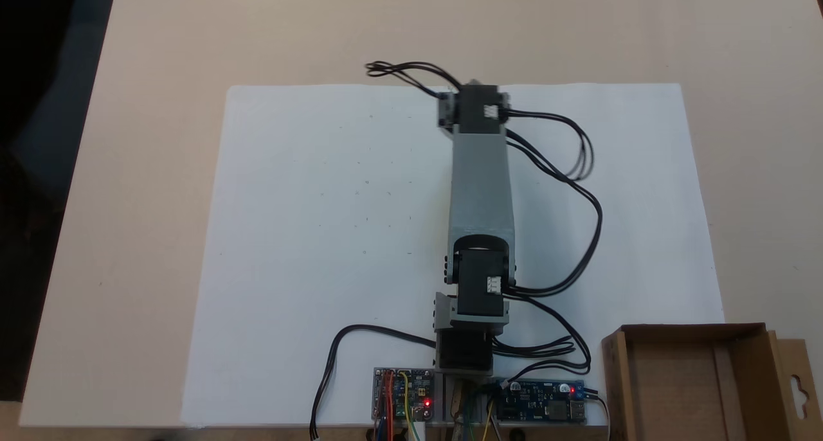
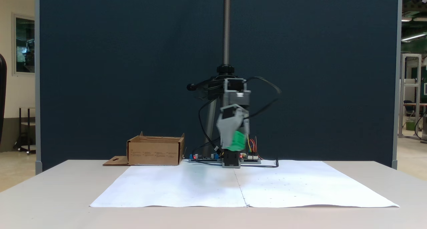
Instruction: Grasp a green dice and put it in the bin.
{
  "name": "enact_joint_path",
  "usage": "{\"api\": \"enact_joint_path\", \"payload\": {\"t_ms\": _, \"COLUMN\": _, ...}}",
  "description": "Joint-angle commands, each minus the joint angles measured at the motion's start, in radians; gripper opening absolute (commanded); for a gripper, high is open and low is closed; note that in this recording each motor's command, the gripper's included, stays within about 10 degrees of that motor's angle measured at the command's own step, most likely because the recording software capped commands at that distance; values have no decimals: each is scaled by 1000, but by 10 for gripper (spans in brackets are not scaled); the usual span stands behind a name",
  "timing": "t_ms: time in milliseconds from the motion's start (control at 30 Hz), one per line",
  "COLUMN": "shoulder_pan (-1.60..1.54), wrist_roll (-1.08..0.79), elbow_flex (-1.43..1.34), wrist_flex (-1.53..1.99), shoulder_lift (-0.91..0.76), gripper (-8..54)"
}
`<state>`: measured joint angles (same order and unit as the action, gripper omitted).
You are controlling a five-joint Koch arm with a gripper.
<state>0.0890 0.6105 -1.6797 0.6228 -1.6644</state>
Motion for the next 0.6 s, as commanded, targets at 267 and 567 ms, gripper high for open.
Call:
{"api": "enact_joint_path", "payload": {"t_ms": 267, "shoulder_pan": 339, "wrist_roll": -232, "elbow_flex": 61, "wrist_flex": -91, "shoulder_lift": -97, "gripper": 160}}
{"api": "enact_joint_path", "payload": {"t_ms": 567, "shoulder_pan": 646, "wrist_roll": -327, "elbow_flex": 98, "wrist_flex": -78, "shoulder_lift": -206, "gripper": 160}}
